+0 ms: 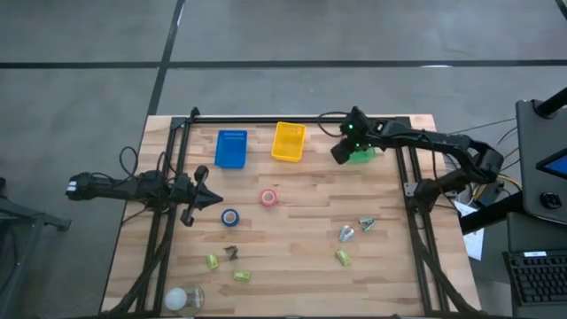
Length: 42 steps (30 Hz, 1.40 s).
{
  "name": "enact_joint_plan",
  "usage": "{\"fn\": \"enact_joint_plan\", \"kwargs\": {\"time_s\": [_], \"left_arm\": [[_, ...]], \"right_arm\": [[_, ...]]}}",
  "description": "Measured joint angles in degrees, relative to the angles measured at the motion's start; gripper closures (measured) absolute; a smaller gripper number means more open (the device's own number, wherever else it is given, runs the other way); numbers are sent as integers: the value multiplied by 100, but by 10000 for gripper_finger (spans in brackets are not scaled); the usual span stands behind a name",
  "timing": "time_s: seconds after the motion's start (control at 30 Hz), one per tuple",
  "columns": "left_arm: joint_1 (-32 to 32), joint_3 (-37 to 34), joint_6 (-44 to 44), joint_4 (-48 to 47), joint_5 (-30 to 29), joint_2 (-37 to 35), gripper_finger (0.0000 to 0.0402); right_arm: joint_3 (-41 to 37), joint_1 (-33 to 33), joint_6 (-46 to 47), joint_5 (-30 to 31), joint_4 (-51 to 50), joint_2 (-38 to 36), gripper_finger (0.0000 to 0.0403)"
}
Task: Pick and place Stapler, Stapler remover, tape
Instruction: Put the red tape into the green bin, then put the light blue staple remover into the yellow bin
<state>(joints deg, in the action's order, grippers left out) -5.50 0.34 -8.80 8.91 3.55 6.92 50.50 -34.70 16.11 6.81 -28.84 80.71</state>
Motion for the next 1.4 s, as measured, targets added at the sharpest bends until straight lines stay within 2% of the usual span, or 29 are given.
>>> {"fn": "enact_joint_plan", "kwargs": {"time_s": [0.4,0.77,1.1,1.4], "left_arm": [[-1,0,0,0,-1,0,392],[0,0,0,0,0,0,392],[-1,0,0,-2,0,0,392],[0,0,0,-2,0,0,392]], "right_arm": [[22,-616,-266,86,267,625,349],[48,-655,-331,376,542,789,292],[48,-640,-454,368,549,478,222],[48,-181,-410,302,547,-172,202]]}}
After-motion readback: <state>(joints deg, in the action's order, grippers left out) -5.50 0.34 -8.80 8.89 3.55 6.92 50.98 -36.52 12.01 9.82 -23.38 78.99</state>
